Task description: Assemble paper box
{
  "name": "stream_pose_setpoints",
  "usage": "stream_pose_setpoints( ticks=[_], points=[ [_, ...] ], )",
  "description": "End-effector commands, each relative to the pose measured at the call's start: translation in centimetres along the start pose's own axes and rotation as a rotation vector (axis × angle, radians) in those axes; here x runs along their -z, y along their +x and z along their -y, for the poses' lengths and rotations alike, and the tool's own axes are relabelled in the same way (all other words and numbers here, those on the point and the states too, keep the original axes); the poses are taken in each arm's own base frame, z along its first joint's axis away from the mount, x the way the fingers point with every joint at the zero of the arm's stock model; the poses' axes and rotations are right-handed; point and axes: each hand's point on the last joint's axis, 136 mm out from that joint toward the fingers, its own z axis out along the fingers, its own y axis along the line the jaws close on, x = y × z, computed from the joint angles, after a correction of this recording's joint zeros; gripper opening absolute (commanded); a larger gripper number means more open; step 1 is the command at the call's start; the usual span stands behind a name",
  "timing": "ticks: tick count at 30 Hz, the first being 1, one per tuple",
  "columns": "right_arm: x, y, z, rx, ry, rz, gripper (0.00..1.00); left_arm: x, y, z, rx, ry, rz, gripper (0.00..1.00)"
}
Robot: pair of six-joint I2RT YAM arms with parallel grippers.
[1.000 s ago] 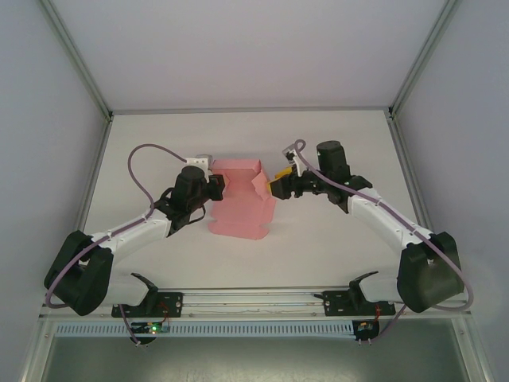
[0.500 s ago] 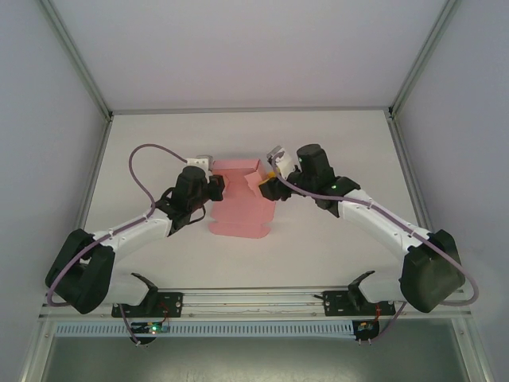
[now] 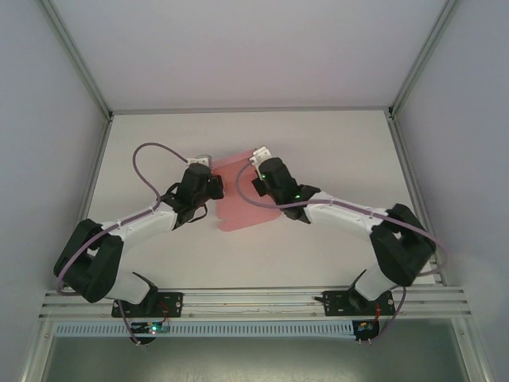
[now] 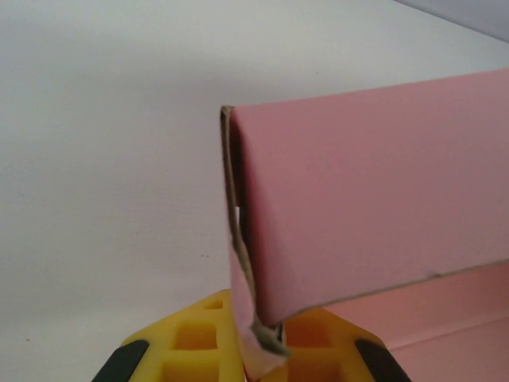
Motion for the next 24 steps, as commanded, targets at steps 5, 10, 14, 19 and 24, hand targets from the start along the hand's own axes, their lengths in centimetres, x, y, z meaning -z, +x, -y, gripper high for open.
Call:
stream_pose_setpoints(
  ticks=[5, 10, 14, 19, 24],
  points=[
    [0.5, -1.5, 8.0, -0.079, 0.606, 0.051, 0.0, 0.6, -0.5, -1.8, 0.12, -0.229, -0.035, 0.0],
    [1.2, -0.5, 11.1, -0.044, 0.724, -0.006, 0.0, 2.1, 0.7, -5.3, 0.133, -0.447, -0.099, 0.0],
    [2.1, -0.1, 12.9, -0.01, 0.784, -0.027, 0.0, 3.5, 1.5, -8.2, 0.166, -0.591, -0.105, 0.0],
    [3.9, 0.2, 15.7, -0.026, 0.892, -0.04, 0.0, 4.4, 2.1, -9.6, 0.184, -0.653, -0.134, 0.0],
    [4.0, 0.6, 17.1, -0.006, 0.972, -0.067, 0.02, 4.1, 2.8, -8.4, 0.201, -0.592, -0.196, 0.0]
  ],
)
